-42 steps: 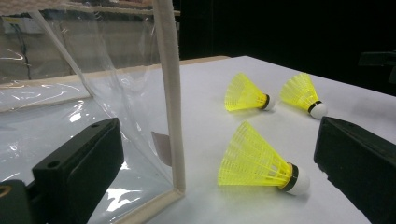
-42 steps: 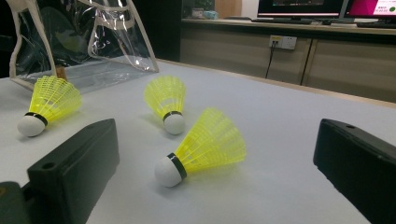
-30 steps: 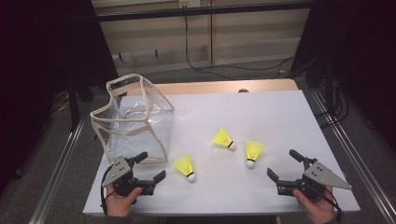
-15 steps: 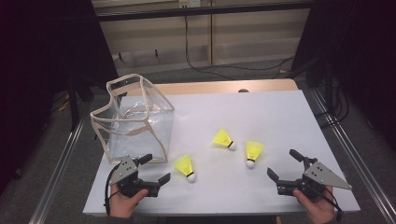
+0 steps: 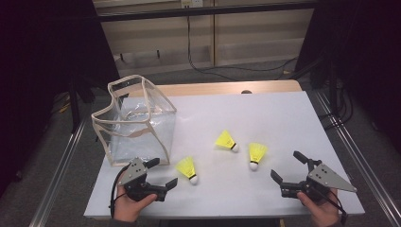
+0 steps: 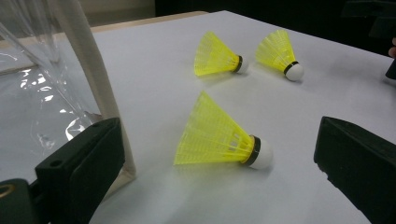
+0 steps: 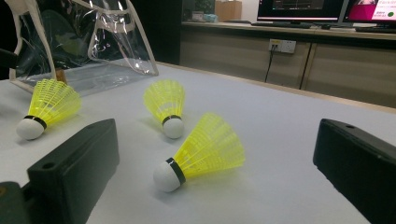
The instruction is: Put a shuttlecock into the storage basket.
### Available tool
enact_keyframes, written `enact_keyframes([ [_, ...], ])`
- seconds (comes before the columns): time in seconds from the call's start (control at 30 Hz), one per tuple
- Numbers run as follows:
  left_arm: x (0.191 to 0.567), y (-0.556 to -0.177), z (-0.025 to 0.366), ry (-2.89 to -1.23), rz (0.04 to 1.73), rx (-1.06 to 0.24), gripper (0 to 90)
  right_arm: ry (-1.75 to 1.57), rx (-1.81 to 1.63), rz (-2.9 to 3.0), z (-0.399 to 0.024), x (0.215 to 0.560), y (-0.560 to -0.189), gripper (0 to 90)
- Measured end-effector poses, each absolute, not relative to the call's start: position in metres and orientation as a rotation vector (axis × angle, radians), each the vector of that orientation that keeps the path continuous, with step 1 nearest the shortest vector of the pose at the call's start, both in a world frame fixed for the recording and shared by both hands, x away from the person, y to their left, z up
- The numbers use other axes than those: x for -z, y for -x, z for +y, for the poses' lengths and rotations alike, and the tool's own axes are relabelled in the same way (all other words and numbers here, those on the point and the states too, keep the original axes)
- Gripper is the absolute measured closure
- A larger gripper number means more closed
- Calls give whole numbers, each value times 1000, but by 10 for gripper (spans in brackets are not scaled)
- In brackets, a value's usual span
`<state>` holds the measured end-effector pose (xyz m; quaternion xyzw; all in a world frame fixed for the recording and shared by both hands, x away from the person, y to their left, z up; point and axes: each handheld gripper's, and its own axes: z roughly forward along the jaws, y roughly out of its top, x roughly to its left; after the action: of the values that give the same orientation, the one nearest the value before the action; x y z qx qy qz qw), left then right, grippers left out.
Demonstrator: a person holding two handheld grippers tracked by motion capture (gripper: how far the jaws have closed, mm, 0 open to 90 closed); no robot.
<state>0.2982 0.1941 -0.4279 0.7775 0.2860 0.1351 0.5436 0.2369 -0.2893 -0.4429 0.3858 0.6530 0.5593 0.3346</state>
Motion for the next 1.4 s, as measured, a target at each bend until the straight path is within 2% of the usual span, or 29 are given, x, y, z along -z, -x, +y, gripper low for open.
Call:
enact_keyframes([
  [1.4, 430, -301, 171, -1935, 666, -228, 36, -984, -1447, 1719, -288, 442, -237, 3],
])
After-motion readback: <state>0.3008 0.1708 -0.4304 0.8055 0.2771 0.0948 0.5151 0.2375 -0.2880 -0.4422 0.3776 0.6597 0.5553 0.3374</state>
